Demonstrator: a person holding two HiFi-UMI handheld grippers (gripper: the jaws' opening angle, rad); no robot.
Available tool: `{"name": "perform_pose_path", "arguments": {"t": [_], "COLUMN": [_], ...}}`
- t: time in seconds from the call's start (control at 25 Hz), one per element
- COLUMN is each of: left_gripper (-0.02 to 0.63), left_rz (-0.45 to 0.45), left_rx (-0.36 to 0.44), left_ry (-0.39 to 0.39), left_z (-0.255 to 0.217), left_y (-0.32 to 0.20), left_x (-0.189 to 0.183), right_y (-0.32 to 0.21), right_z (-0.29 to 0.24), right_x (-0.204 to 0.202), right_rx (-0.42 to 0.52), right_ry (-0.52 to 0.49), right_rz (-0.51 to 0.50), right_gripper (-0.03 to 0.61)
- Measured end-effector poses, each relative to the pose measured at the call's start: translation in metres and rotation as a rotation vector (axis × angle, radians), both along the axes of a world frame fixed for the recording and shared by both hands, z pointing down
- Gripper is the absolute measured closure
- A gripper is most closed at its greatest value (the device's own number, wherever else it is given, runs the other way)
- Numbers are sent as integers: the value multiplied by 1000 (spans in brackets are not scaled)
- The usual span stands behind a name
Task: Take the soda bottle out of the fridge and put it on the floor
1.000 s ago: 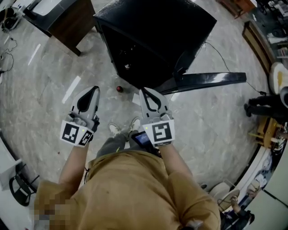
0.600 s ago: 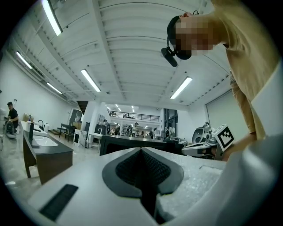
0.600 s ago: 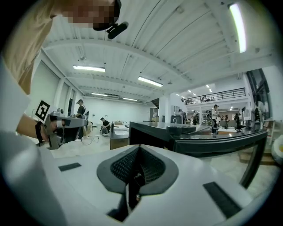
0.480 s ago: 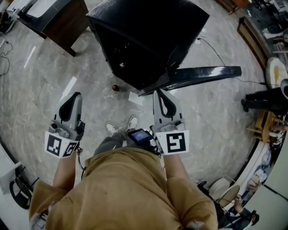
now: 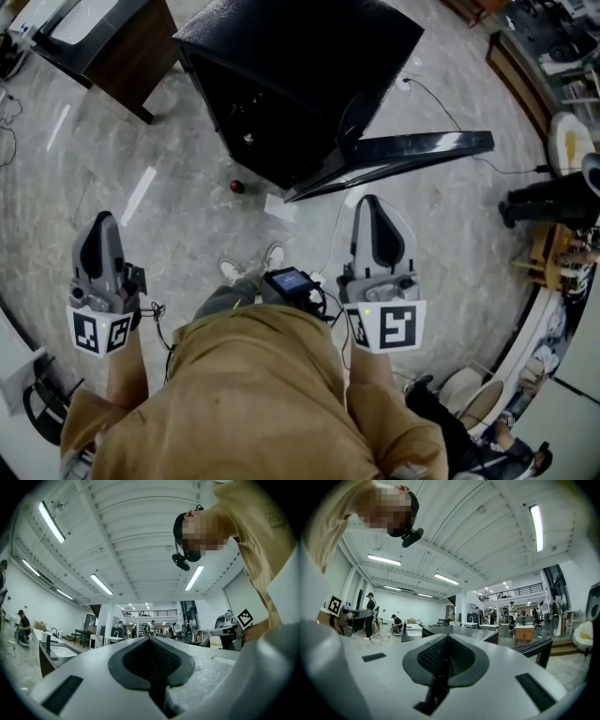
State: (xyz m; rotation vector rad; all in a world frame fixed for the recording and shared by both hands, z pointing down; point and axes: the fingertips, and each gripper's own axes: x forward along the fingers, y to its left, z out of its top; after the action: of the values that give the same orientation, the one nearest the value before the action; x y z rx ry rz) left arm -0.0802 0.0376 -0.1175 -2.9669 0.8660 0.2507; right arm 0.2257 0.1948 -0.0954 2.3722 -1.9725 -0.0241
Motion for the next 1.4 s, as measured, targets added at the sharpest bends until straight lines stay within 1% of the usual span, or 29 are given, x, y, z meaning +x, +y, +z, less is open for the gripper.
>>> {"name": "perform_pose_path", "arguments": {"t": [0.4,0.52,0.64,0.8,0.92,1.08,1.28,1.4], "left_gripper": [612,612,612,612,612,612,612,612], "left_rz": [-67,-102,-118,-123,-128,-130,-128,-122], "left_rx": [26,32,36,19,21,15,13,14], "left_ry": [39,41,43,44,48,43,40,25], "left_z": [-30,-35,-37,-32,-34,-31,-28,-24], "left_y": [0,1,3,6,6,7,8,12], "left_x": [-41,-53,-59,-62,-66,-69,-68,-65], "right_y": [51,67,79,89,92,100,106,107], "right_z": [-16,-27,-41,-59,-65,-64,-61,-60], "right_x": [22,32,40,41,39,42,43,43], "right_rx": [19,46,83,107,106,115,107,113], "right_ry": [-19,-36,-49,-23,-12,-68,-75,-81], "right_rz": [137,183,218,230,236,256,267,266], "right_gripper": [577,577,577,577,577,577,578,578]}}
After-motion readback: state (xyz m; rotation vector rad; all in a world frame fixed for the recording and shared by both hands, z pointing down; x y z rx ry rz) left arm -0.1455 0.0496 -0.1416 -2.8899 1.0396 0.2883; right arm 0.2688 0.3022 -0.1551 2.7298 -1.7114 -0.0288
